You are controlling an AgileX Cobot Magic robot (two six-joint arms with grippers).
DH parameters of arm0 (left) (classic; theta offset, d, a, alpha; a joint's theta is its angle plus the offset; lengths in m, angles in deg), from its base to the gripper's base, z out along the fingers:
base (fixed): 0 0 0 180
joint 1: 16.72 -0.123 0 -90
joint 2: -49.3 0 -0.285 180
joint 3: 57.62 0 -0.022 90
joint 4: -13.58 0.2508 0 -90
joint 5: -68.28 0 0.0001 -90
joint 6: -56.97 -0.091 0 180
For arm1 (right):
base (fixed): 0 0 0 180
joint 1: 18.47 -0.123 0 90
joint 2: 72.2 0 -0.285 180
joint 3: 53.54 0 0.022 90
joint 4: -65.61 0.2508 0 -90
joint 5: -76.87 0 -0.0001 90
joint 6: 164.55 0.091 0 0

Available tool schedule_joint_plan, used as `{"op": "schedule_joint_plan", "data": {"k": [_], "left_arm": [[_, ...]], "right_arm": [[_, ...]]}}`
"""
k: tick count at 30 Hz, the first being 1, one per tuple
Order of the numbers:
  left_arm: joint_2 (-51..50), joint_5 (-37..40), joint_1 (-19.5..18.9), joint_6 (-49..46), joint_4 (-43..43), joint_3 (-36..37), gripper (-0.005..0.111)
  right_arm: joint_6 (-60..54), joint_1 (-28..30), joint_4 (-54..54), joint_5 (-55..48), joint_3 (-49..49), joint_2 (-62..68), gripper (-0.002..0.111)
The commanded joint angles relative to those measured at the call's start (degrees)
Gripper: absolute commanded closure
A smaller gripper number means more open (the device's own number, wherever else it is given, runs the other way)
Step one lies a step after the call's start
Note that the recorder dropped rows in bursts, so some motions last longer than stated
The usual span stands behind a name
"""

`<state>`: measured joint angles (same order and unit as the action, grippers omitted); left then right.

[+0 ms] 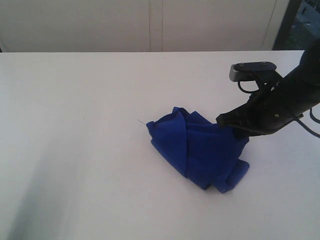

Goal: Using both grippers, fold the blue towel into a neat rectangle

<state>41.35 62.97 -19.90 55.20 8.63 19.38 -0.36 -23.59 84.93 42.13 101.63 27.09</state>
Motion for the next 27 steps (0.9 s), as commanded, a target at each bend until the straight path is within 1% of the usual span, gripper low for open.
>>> {"op": "schedule_joint_plan", "data": {"k": [1, 4, 5, 8, 11, 18, 22, 27], "left_arm": [[0.2, -1.6, 0.0, 0.9, -0.5, 0.2, 0.107], [0.2, -2.7, 0.0, 3.6, -0.5, 0.2, 0.107], [0.2, -2.0, 0.0, 3.6, -0.5, 0.2, 0.107], [0.2, 3.8, 0.0, 3.6, -0.5, -2.8, 0.107], [-0.8, 10.4, 0.0, 3.3, -0.5, -7.9, 0.107], [-11.3, 21.4, 0.0, 3.1, -0.5, -17.8, 0.107], [-17.9, 24.6, 0.0, 3.1, -1.2, -20.5, 0.107], [-26.3, 27.1, 0.0, 2.8, -7.0, -22.3, 0.107]], "right_arm": [[0.2, 0.0, 0.4, 0.5, 0.3, 0.0, 0.108], [0.2, 0.0, 0.4, 0.5, 0.3, 0.0, 0.108], [0.2, 0.0, 0.4, 0.5, 0.3, 0.0, 0.108], [0.2, 0.0, 0.4, 0.5, 0.3, 0.0, 0.108], [0.2, 0.0, 0.4, 0.5, 0.3, 0.0, 0.108], [0.2, 0.0, 0.4, 0.5, 0.3, 0.0, 0.108], [0.2, 0.0, 0.4, 0.5, 0.3, 0.0, 0.108], [0.2, 0.0, 0.5, 0.5, 0.3, 0.0, 0.108]]}}
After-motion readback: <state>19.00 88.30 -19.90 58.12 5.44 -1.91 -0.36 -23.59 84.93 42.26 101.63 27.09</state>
